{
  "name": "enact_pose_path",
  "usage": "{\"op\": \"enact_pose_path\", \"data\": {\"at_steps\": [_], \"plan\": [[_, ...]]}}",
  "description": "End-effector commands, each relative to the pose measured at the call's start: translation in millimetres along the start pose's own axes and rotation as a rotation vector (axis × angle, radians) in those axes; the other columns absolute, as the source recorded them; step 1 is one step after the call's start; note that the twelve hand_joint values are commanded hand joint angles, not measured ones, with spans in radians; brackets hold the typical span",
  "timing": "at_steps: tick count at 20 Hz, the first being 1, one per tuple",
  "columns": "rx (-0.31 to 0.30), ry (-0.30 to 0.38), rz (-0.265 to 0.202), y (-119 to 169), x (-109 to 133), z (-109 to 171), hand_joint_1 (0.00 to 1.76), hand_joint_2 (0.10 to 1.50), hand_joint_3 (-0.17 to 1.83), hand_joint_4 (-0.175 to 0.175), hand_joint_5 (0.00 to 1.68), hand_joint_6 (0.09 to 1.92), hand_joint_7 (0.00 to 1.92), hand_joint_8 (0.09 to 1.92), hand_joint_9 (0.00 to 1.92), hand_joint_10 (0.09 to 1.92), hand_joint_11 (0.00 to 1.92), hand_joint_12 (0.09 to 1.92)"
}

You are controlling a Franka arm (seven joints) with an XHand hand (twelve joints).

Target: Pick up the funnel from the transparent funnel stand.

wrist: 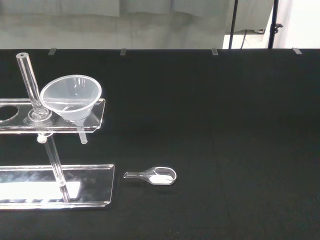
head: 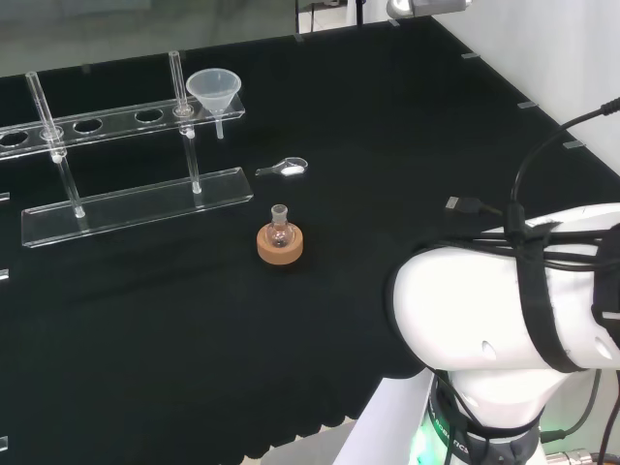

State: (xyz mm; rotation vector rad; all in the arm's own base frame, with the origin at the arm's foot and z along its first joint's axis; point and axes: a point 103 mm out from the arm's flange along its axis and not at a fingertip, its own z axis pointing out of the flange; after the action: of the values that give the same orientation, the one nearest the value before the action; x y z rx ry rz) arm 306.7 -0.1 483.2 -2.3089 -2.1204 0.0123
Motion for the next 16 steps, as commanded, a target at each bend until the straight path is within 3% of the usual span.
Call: {"op": "enact_pose_path", "data": {"at_steps": [1, 4, 16], "plan": [[-0.01, -0.008, 0.001, 0.1, 0.4, -0.2, 0.0, 1.09, 0.6, 0.017, 0.15, 0.2, 0.0, 0.5, 0.14, 0.63, 0.11, 1.3], [-0.013, -0.002, 0.004, 0.1, -0.7, 0.2, 0.0, 1.15, 0.47, 0.017, 0.19, 0.09, 0.0, 0.48, 0.14, 0.63, 0.08, 1.35], [0.002, -0.005, 0.046, 9.4, -2.6, 6.9, 0.0, 1.17, 0.45, 0.015, 0.21, 0.09, 0.0, 0.48, 0.14, 0.63, 0.08, 1.35]]}}
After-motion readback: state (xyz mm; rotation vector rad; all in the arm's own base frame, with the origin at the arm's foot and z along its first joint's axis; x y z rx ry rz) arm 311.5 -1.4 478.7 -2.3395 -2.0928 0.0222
